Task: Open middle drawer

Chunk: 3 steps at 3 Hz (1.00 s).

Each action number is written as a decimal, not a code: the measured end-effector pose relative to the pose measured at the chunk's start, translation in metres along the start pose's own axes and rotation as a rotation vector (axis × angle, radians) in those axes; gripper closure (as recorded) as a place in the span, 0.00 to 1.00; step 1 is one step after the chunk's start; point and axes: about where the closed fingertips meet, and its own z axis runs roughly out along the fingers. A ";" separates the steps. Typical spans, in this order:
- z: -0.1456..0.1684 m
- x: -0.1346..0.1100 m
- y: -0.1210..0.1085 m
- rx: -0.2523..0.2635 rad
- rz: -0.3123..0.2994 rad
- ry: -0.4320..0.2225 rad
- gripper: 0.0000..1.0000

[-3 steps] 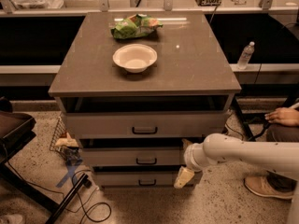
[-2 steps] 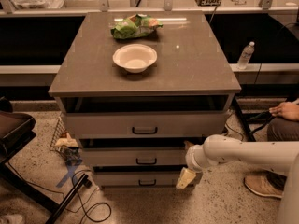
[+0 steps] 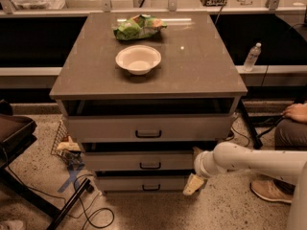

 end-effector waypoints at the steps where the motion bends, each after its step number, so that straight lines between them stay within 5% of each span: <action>1: -0.015 -0.015 -0.003 0.055 -0.039 -0.039 0.00; 3: -0.012 -0.017 -0.005 0.047 -0.052 -0.025 0.00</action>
Offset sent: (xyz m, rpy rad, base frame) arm 0.0008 0.0030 0.0145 0.0095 -0.0572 0.0100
